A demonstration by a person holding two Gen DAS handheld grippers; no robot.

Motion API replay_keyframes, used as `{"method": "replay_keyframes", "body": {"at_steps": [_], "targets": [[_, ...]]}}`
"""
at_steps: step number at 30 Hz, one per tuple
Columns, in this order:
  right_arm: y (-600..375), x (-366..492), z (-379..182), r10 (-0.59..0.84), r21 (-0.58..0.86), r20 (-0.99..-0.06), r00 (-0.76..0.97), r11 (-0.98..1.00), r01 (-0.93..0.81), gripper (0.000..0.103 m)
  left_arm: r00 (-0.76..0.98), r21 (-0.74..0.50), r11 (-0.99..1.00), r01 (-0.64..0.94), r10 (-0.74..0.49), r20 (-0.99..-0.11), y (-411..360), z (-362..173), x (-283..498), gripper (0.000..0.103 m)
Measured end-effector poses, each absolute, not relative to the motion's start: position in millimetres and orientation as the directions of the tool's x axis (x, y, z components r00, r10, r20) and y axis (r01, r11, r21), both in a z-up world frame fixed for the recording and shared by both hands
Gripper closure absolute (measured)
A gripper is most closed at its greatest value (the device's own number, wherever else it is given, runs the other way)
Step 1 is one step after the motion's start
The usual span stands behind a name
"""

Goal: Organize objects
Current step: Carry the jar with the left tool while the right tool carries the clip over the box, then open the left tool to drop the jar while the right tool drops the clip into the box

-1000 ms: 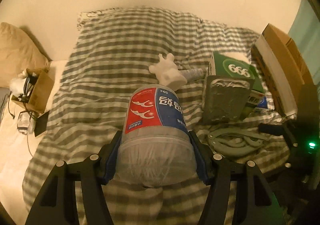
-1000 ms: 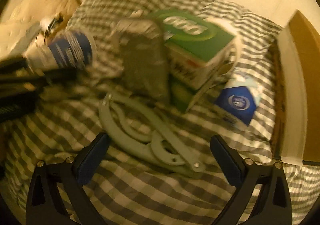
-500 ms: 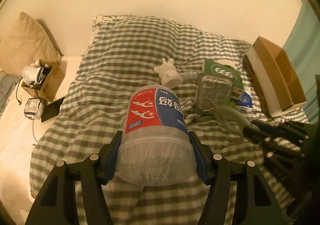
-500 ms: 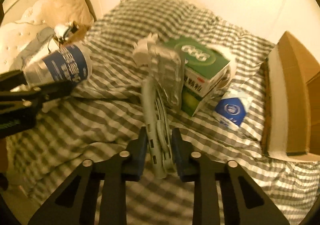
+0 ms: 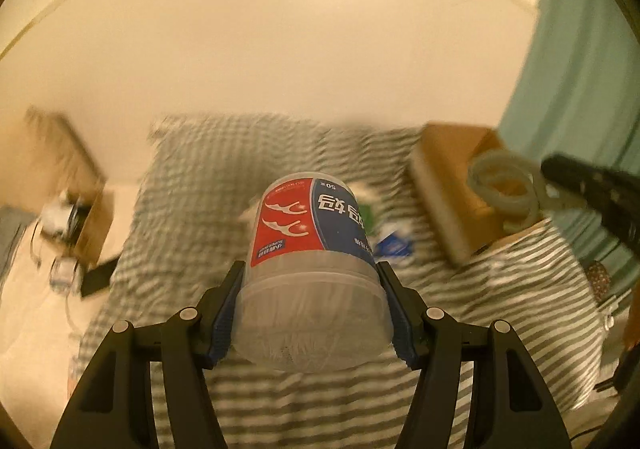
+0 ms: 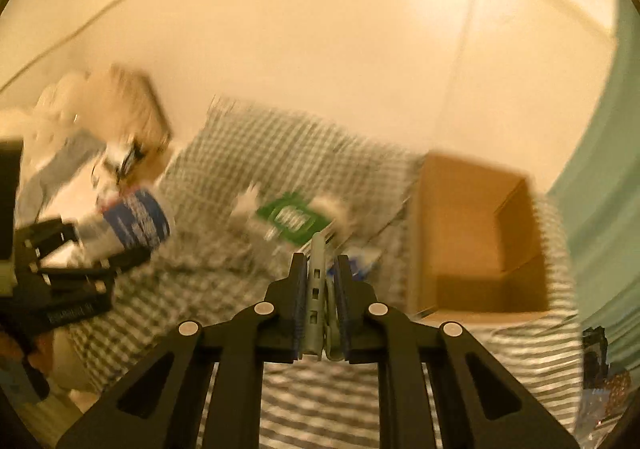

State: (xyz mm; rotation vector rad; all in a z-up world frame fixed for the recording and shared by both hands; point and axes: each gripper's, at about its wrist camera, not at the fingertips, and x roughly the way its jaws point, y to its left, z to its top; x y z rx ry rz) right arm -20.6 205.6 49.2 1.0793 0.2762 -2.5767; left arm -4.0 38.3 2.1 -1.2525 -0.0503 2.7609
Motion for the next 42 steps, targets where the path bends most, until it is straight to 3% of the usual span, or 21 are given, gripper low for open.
{"method": "replay_keyframes", "body": {"at_steps": [5, 9, 18, 32, 36, 38, 39, 42], "targets": [[260, -34, 112, -0.166, -0.089, -0.619, -0.768, -0.956, 0.278, 0.090, -0.696, -0.070, -0.983, -0.172, 0.171, -0.698, 107, 34, -33, 0.038], [300, -58, 120, -0.103, -0.101, -0.590, -0.801, -0.974, 0.200, 0.090, -0.702, -0.097, -0.967, -0.237, 0.239, -0.671, 166, 37, -65, 0.038], [353, -126, 59, -0.068, -0.059, -0.675, -0.734, -0.988, 0.146, 0.090, -0.650, -0.080, -0.947, -0.312, 0.274, -0.709, 256, -18, -120, 0.038], [388, -177, -11, -0.136, 0.077, -0.722, -0.678, -0.990, 0.117, 0.089, -0.615, -0.081, -0.943, -0.324, 0.274, -0.739, 275, -53, -148, 0.037], [396, -173, -7, -0.143, 0.102, -0.716, -0.684, -0.990, 0.100, 0.089, -0.627, -0.092, -0.942, -0.323, 0.286, -0.725, 270, -43, -141, 0.012], [402, -165, 1, -0.140, 0.101, -0.703, -0.697, -0.990, 0.098, 0.089, -0.639, -0.089, -0.944, -0.319, 0.283, -0.715, 266, -31, -137, 0.011], [401, -163, 6, -0.137, 0.098, -0.697, -0.704, -0.991, 0.096, 0.087, -0.643, -0.085, -0.944, -0.318, 0.281, -0.712, 261, -24, -134, 0.011], [404, -152, 24, -0.119, 0.083, -0.680, -0.723, -0.993, 0.085, 0.062, -0.666, -0.069, -0.950, -0.306, 0.265, -0.697, 241, -5, -127, 0.008]]}}
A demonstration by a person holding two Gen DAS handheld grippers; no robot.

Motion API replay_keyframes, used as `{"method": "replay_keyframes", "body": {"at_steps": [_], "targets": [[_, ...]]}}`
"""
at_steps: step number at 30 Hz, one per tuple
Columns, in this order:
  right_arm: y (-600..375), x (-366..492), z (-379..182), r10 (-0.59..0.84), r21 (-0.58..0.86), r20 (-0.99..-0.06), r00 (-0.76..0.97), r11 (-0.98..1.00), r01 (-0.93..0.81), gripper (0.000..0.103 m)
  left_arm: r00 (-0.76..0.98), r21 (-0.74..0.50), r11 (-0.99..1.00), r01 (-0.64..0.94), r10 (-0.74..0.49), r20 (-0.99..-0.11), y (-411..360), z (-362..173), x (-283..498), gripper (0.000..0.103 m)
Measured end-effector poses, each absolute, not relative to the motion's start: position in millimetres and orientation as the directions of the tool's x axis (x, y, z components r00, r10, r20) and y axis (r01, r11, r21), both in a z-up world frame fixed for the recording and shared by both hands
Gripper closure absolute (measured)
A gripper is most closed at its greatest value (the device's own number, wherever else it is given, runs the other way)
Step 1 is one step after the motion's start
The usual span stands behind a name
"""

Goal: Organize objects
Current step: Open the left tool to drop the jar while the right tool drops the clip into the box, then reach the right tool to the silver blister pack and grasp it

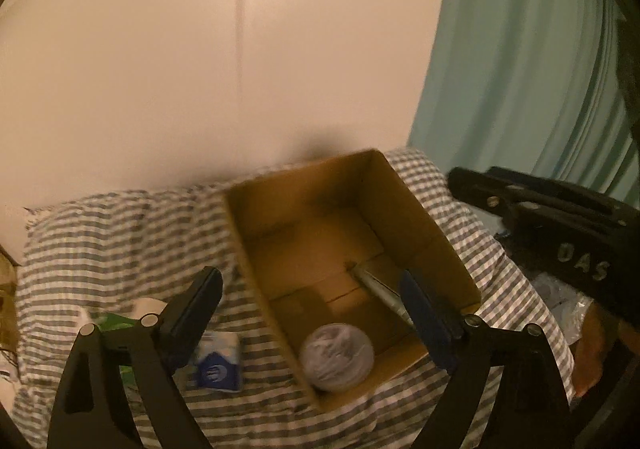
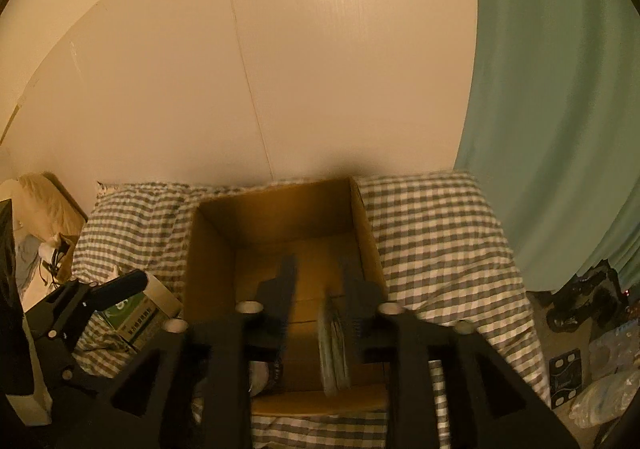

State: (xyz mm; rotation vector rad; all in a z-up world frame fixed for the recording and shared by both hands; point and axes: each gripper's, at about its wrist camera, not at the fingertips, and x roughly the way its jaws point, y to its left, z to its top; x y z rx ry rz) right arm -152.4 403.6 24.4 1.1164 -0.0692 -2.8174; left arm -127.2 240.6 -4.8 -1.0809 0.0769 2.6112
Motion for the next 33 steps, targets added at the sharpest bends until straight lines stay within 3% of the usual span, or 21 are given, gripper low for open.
{"method": "replay_keyframes", "body": {"at_steps": [3, 7, 12, 22, 27, 33], "targets": [[396, -138, 48, -0.088, 0.056, -0.652, -0.753, -0.996, 0.069, 0.053, -0.699, -0.055, -0.959, -0.279, 0.242, -0.673, 212, 16, -117, 0.005], [376, -112, 82, -0.080, 0.040, -0.633, -0.770, -0.997, 0.071, 0.025, -0.721, -0.044, -0.968, -0.248, 0.214, -0.659, 169, 44, -97, 0.004], [335, -72, 112, -0.081, 0.019, -0.603, -0.793, -0.996, 0.087, 0.014, -0.769, -0.003, -0.981, -0.194, 0.154, -0.621, 105, 73, -70, 0.000], [258, -18, 112, -0.094, 0.021, -0.583, -0.807, -0.995, 0.101, 0.009, -0.816, 0.036, -0.993, -0.111, 0.071, -0.573, 12, 76, -29, 0.000], [225, -11, 85, -0.098, 0.044, -0.606, -0.790, -0.995, 0.090, 0.009, -0.804, -0.011, -0.995, -0.104, 0.091, -0.588, -23, 43, -29, 0.000], [180, -23, 41, -0.082, 0.029, -0.676, -0.732, -0.996, 0.084, 0.009, -0.782, 0.035, -0.997, -0.074, 0.036, -0.623, -47, -4, -44, 0.000]]}}
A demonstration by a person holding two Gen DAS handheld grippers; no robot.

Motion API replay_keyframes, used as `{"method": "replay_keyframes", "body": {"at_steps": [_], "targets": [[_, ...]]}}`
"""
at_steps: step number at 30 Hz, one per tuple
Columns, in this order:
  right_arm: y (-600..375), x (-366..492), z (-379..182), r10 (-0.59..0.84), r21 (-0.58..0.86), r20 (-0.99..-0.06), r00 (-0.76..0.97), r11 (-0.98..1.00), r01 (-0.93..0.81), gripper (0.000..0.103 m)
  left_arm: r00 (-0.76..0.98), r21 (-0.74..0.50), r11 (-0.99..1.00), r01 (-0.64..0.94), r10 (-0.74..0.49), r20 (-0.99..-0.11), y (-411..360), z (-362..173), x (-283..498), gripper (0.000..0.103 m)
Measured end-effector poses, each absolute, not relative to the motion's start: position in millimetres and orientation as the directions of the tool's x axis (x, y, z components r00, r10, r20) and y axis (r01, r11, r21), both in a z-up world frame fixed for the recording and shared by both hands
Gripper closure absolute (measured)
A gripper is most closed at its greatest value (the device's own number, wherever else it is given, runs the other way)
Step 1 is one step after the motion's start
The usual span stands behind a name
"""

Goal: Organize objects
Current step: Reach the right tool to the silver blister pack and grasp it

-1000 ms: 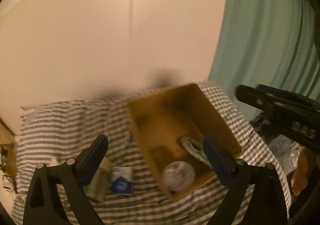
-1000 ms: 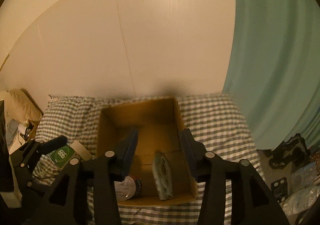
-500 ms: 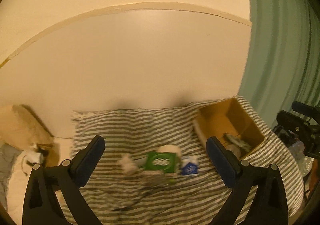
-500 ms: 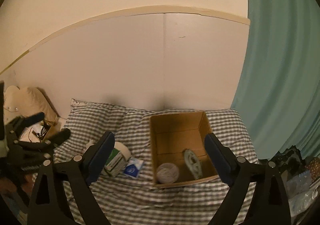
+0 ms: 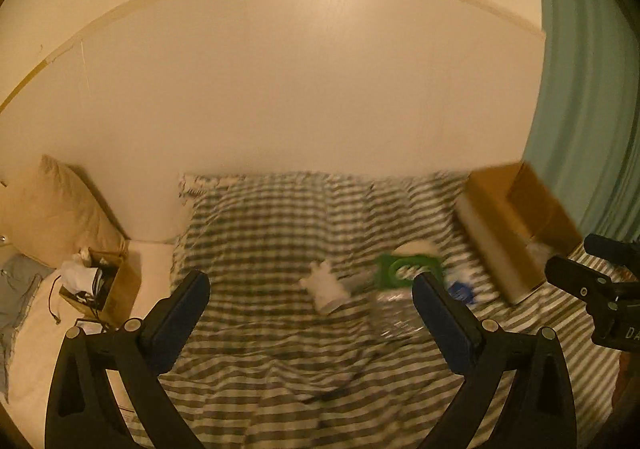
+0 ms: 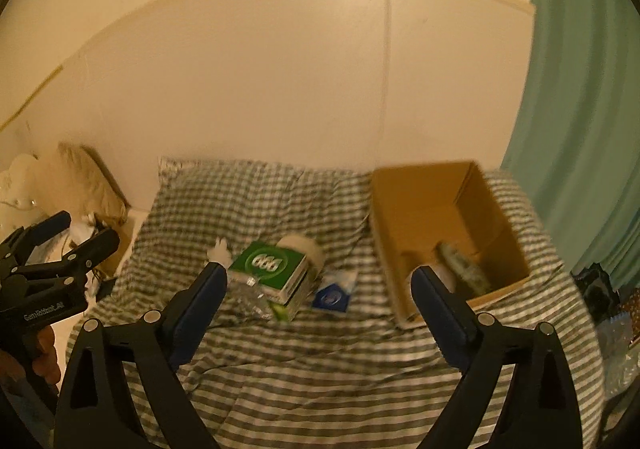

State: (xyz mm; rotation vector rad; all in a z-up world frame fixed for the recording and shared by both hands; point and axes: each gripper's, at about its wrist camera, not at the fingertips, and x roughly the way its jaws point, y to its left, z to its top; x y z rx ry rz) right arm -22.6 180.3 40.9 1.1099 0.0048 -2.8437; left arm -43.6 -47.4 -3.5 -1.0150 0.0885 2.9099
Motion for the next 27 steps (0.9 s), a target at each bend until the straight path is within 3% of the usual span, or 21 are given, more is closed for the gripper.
{"method": "replay_keyframes", "body": {"at_steps": [12, 27], "targets": [[110, -79, -67, -0.061, 0.007, -0.787, -0.614, -0.996, 0.090, 0.009, -0.677, 0.040, -0.999, 0.015, -0.039, -0.735, -99, -90, -78, 0.000], [62, -119, -136, 0.058, -0.069, -0.825, -0.563, -0.998, -0.001, 0.009, -0.620, -0.015, -0.999, 0.038, -0.012, -0.784, -120, -126, -92, 0.000]]}}
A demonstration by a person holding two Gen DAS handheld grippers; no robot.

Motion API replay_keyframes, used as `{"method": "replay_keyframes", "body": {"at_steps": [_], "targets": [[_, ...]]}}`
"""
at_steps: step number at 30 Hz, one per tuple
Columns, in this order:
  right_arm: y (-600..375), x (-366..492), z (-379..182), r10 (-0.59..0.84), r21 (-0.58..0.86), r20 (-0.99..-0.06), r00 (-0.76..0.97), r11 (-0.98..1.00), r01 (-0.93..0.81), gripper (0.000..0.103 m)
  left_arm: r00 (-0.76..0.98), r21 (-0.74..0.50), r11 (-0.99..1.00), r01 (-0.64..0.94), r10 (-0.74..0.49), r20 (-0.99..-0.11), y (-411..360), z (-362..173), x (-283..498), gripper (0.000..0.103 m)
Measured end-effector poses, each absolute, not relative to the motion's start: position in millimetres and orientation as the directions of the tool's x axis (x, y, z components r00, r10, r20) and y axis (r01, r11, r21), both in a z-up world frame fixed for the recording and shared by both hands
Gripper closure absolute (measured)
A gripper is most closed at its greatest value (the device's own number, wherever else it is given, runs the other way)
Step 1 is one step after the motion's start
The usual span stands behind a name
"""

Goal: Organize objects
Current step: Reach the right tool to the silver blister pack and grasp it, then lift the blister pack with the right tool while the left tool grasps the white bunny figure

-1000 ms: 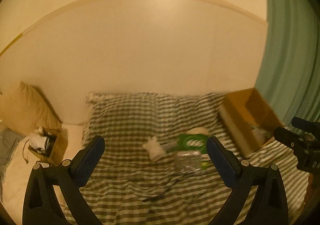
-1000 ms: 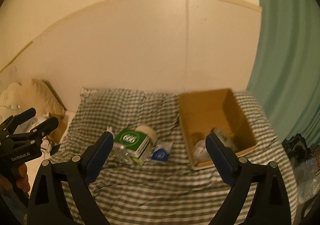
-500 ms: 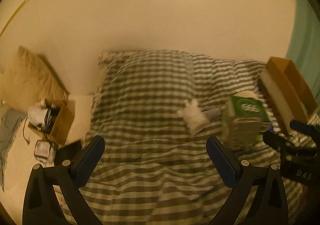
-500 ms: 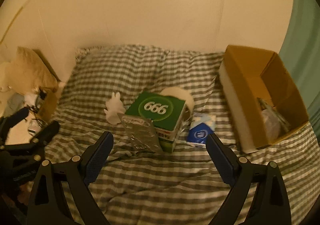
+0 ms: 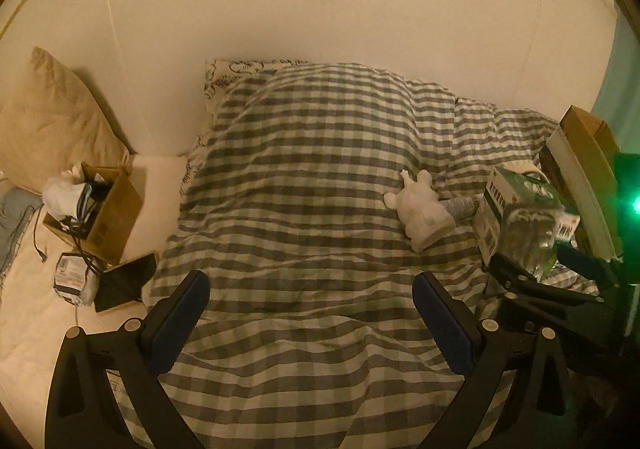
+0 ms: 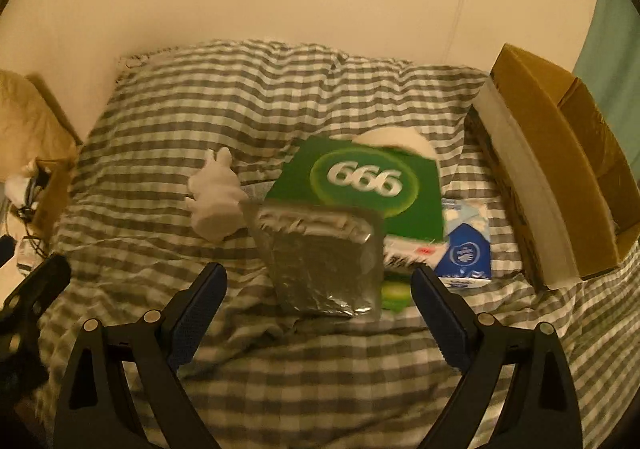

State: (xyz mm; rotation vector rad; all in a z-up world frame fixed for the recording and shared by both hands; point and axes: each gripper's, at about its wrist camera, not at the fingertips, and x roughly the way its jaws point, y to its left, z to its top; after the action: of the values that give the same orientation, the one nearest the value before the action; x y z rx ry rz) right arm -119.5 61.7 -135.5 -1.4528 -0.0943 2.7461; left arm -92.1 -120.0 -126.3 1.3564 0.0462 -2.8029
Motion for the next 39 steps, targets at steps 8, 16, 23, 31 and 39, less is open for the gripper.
{"method": "replay_keyframes", "body": {"at_steps": [8, 16, 23, 31, 39], "targets": [[76, -124, -140, 0.140, -0.116, -0.783, -0.606, -0.990, -0.080, 0.045, -0.597, -0.038, -0.999, 0.010, 0.025, -0.802, -111, -132, -99, 0.000], [78, -116, -130, 0.011, -0.026, -0.781, -0.624, -1.000, 0.015, 0.092, -0.586, -0.039, -0.999, -0.011, 0.038, -0.809, -98, -133, -105, 0.000], [80, -104, -111, -0.117, 0.068, -0.759, -0.640, -0.993, 0.100, 0.103, -0.584, -0.031, -0.999, -0.021, 0.038, -0.811, -89, -132, -108, 0.000], [111, -78, -60, -0.117, 0.061, -0.688, -0.716, -0.993, 0.104, 0.103, -0.582, -0.096, -0.995, -0.026, 0.093, -0.808, -67, -132, -130, 0.000], [145, -76, -34, -0.014, -0.029, -0.641, -0.767, -0.999, 0.043, 0.103, -0.551, -0.042, -0.999, -0.007, 0.038, -0.833, -38, -158, -178, 0.003]]}}
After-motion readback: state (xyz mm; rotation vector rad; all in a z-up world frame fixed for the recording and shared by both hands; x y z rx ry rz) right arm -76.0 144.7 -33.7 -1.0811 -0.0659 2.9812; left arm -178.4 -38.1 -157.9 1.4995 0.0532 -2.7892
